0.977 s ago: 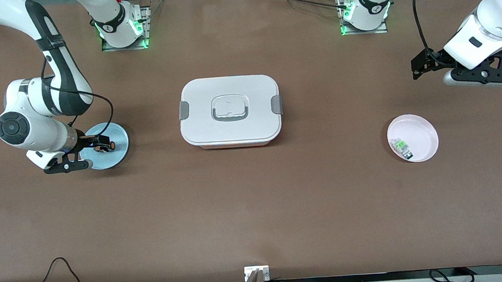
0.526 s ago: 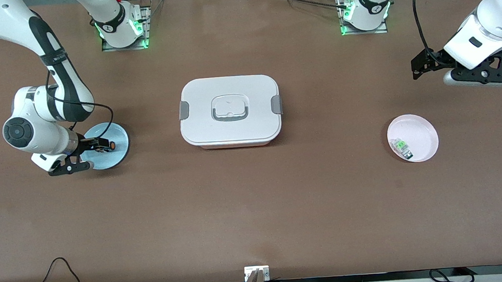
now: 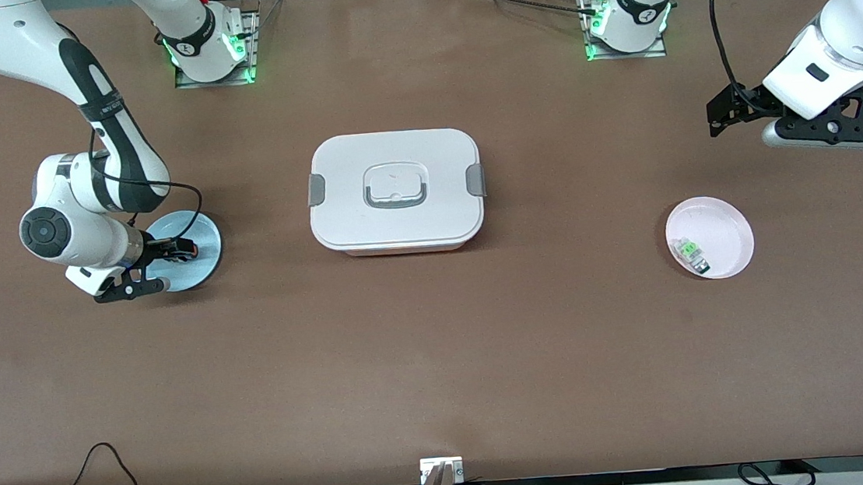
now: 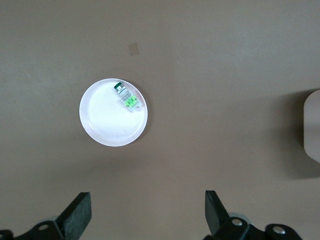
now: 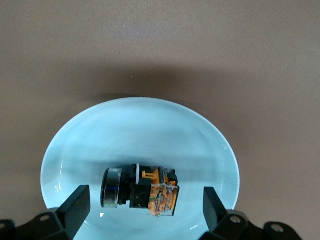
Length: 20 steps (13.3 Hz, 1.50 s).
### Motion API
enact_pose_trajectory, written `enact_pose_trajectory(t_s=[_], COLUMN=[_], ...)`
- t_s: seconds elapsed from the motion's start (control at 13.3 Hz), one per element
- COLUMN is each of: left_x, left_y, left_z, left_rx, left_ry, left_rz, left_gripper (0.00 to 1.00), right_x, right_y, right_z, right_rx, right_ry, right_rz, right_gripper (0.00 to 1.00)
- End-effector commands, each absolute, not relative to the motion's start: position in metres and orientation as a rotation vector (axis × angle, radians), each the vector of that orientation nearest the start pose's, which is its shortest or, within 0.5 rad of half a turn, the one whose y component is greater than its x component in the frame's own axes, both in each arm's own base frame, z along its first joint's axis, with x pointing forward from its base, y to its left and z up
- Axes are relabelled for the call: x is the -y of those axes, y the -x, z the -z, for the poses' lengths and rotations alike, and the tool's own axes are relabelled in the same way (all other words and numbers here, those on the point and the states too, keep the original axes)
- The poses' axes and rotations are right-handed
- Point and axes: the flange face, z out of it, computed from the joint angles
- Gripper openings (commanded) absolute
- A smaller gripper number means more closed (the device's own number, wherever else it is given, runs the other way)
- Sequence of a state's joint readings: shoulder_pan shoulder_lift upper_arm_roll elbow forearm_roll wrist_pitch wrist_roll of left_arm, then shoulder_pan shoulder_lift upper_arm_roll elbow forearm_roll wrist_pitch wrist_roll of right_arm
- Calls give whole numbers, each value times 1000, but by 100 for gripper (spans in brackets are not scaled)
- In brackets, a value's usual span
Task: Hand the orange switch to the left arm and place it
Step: 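Close the right gripper on the orange switch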
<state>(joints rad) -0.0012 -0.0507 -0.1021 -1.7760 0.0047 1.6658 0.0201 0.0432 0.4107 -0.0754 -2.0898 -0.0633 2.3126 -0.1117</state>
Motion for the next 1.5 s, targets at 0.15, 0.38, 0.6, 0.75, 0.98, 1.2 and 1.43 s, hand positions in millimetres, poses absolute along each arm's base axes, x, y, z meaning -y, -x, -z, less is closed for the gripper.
enact_pose_trajectory(t_s=[0.15, 0.38, 0.6, 0.75, 0.98, 1.2, 1.43], left_x=[56, 56, 56, 56, 56, 56, 56], left_y=[-536, -536, -536, -536, -536, -536, -536], left_z=[-569, -569, -569, -569, -569, -569, -569], left_rx=[-188, -188, -188, -188, -190, -190, -190], left_ry=[3116, 3116, 3116, 3116, 3116, 3116, 3116], left_rz=[-81, -78, -81, -78, -81, -81, -81], left_gripper=[100, 100, 100, 100, 100, 100, 100], right_x=[18, 18, 18, 18, 21, 21, 20], right_y=[-557, -554, -553, -553, -553, -553, -551], right_z=[-199, -195, -189, -180, -176, -176, -175], right_rx=[242, 250, 251, 249, 245, 244, 235], right_ry=[3176, 3173, 3173, 3173, 3174, 3173, 3170], right_rz=[-314, -326, -331, -319, -324, -326, -343], right_gripper=[100, 100, 100, 100, 100, 100, 100])
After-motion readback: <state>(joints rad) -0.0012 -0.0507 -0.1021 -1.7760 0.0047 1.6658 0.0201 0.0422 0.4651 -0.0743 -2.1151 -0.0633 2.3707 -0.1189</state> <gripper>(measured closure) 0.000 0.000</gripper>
